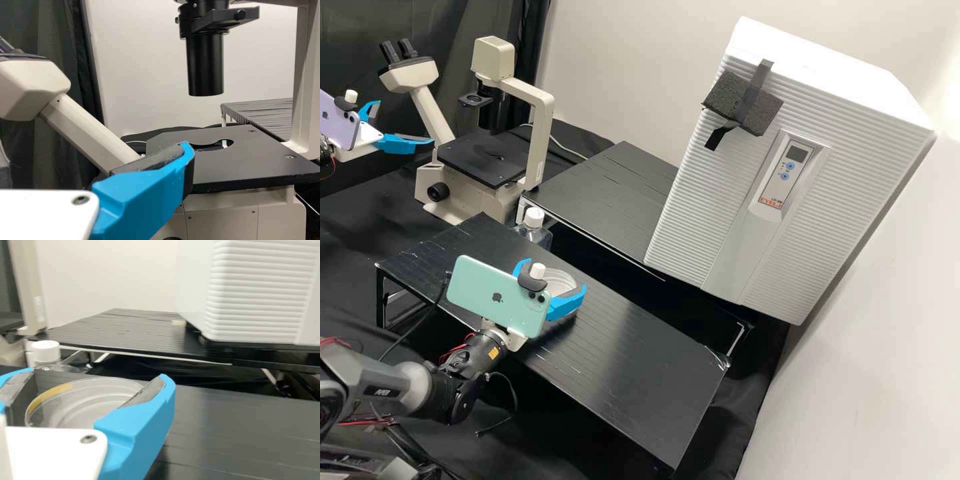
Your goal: Close the petri dish lid.
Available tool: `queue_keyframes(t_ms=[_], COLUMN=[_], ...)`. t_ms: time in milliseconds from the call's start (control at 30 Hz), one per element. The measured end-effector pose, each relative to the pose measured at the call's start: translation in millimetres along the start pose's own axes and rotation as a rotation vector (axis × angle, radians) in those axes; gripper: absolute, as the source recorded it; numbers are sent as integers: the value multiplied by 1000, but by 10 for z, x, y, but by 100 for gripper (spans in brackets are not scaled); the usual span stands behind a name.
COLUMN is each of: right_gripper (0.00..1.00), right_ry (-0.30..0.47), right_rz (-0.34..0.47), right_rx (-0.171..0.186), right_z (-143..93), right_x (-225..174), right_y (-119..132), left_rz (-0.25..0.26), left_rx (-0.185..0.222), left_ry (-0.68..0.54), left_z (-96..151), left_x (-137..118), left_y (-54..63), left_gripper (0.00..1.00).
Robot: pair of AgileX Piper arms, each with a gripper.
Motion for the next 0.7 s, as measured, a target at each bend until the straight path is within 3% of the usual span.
queue_keyframes(t_ms=[100, 333, 367, 700], right_gripper=[0, 0, 100, 100], right_ry=[-32, -21, -21, -13], right_rz=[0, 3, 2, -4], right_rx=[5, -7, -10, -17], right_z=[73, 85, 90, 94], right_x=[18, 23, 24, 27], right_y=[8, 17, 18, 16], left_rz=[0, 0, 0, 0], left_rx=[0, 0, 0, 0], left_ry=[0, 0, 0, 0], left_z=[0, 0, 0, 0], left_x=[0, 0, 0, 0], left_y=[0, 0, 0, 0], left_gripper=[100, 100, 100, 100])
